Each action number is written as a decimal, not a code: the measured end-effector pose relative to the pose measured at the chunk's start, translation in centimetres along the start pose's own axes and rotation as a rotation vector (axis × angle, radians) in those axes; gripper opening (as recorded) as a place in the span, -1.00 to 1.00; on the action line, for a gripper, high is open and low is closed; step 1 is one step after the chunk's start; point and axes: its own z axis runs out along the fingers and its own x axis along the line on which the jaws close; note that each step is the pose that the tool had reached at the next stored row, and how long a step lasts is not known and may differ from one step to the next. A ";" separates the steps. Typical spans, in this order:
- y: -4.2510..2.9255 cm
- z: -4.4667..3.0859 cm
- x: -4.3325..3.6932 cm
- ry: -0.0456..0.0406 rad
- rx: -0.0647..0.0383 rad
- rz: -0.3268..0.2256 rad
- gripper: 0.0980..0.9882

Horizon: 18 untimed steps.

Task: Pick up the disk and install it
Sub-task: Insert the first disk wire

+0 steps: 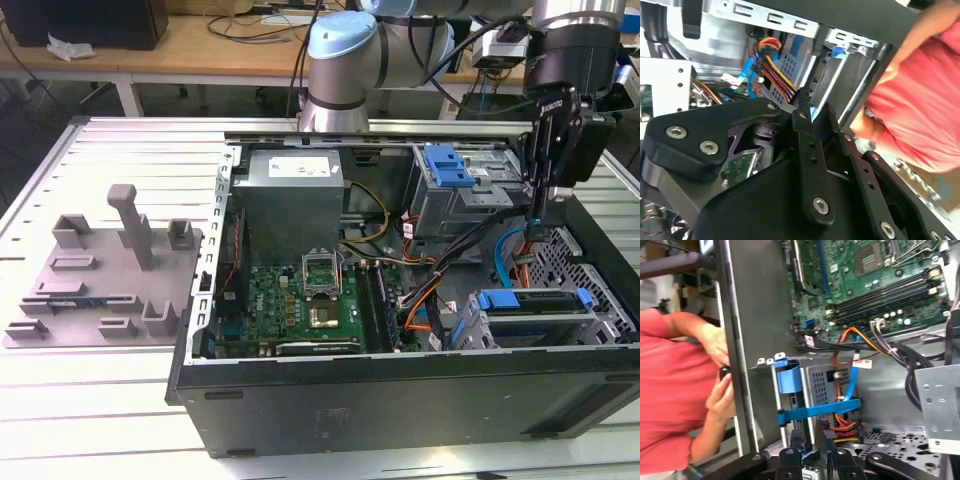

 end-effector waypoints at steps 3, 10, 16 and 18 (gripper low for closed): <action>0.09 0.07 -0.60 0.0052 0.001 0.000 -0.57; 0.26 0.57 -1.29 0.0305 0.007 0.000 -0.57; 0.81 0.18 -2.43 0.0690 0.032 0.004 -0.57; 0.84 0.28 -2.53 0.0712 0.037 0.005 -0.57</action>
